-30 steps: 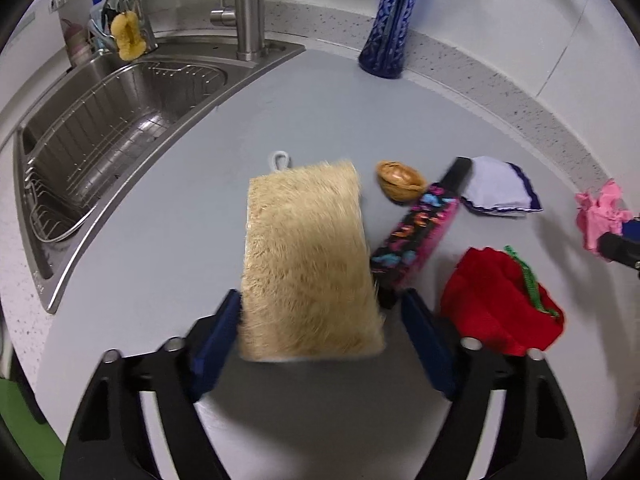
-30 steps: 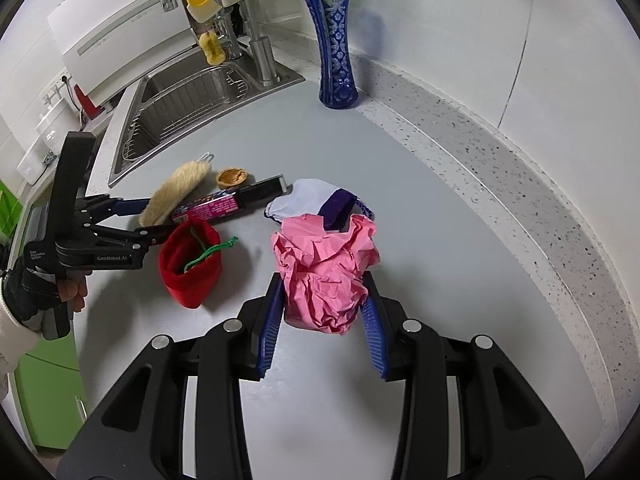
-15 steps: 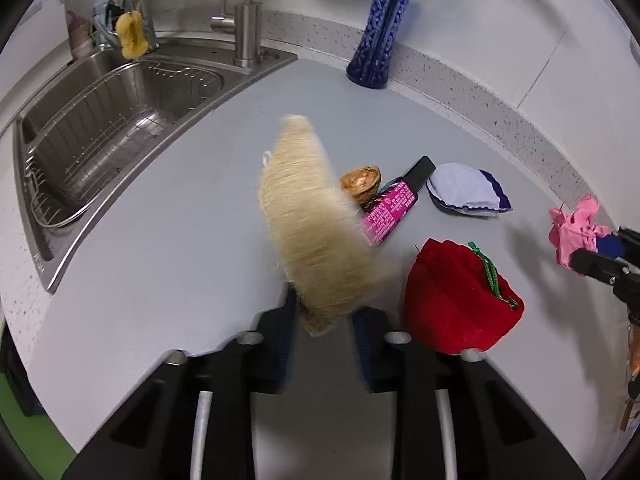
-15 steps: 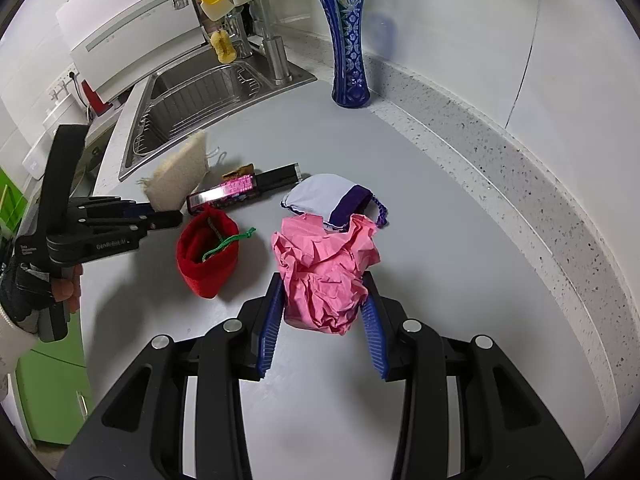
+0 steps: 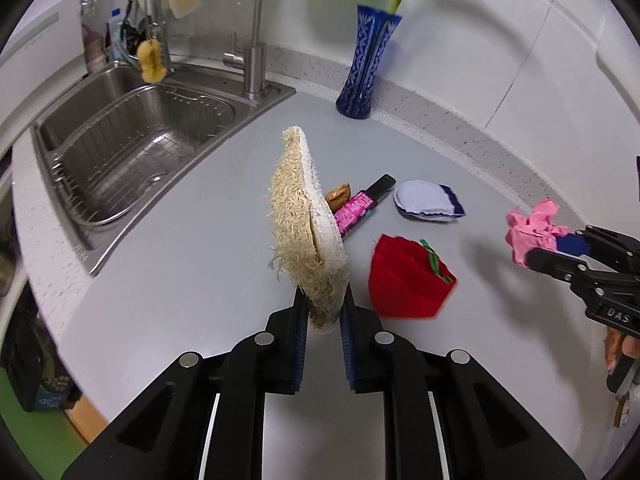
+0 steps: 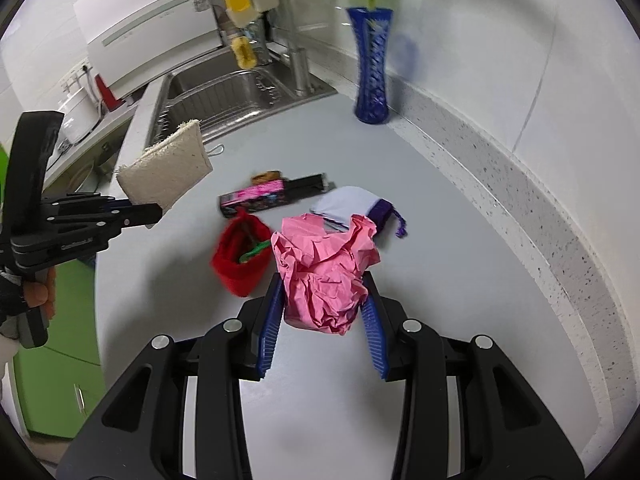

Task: Collect trash
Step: 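Carry the sponge with the left gripper while the right carries the pink paper to the wastebasket, then open both grippers over the pink wastebasket, dropping sponge and paper, then move both tools back to the counter, then grasp the red drawstring pouch with the right gripper, then grasp the pink-and-black tube with the left gripper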

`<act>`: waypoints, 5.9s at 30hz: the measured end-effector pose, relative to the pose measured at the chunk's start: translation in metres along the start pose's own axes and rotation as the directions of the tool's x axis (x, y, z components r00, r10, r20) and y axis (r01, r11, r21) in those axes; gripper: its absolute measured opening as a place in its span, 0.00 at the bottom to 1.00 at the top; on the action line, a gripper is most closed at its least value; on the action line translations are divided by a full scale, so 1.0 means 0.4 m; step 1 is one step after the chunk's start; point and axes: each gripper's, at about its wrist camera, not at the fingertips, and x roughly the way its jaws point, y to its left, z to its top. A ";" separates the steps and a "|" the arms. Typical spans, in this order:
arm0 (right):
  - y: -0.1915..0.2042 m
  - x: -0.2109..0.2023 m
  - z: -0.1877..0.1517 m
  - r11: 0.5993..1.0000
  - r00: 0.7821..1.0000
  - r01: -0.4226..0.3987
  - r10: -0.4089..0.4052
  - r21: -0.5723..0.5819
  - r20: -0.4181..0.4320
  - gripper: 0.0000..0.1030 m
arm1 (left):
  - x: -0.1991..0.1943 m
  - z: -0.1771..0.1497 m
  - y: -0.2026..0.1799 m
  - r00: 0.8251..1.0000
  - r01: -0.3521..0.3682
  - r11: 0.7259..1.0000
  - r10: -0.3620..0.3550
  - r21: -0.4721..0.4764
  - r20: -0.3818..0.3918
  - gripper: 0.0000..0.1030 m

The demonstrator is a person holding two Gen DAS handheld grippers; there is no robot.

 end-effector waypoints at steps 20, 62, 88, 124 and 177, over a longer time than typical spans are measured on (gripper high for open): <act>0.685 -0.104 -0.052 0.884 0.953 -0.289 0.301 -0.367 -0.025 0.37 | -0.543 -0.481 0.298 0.967 -0.223 0.929 0.249 -0.296 0.053 0.16; 1.327 0.880 -0.534 0.723 0.889 -0.439 0.264 -0.534 -0.374 0.37 | 0.065 -1.242 0.972 0.964 -0.234 0.669 0.253 -0.706 -0.080 0.95; 1.383 0.822 -0.485 0.721 0.883 -0.448 0.264 -0.528 -0.388 0.94 | -0.140 -1.237 0.958 0.939 -0.252 0.585 0.342 -0.771 -0.048 0.95; 0.217 -0.172 -0.157 0.995 0.997 0.055 -0.059 0.081 0.050 0.97 | -0.371 -0.288 0.127 0.992 -0.008 0.994 0.021 -0.110 0.124 0.95; -0.019 0.043 0.010 0.989 0.999 -0.046 0.048 0.140 -0.010 0.13 | 0.226 0.097 0.010 0.993 0.108 0.981 -0.098 0.161 -0.071 0.95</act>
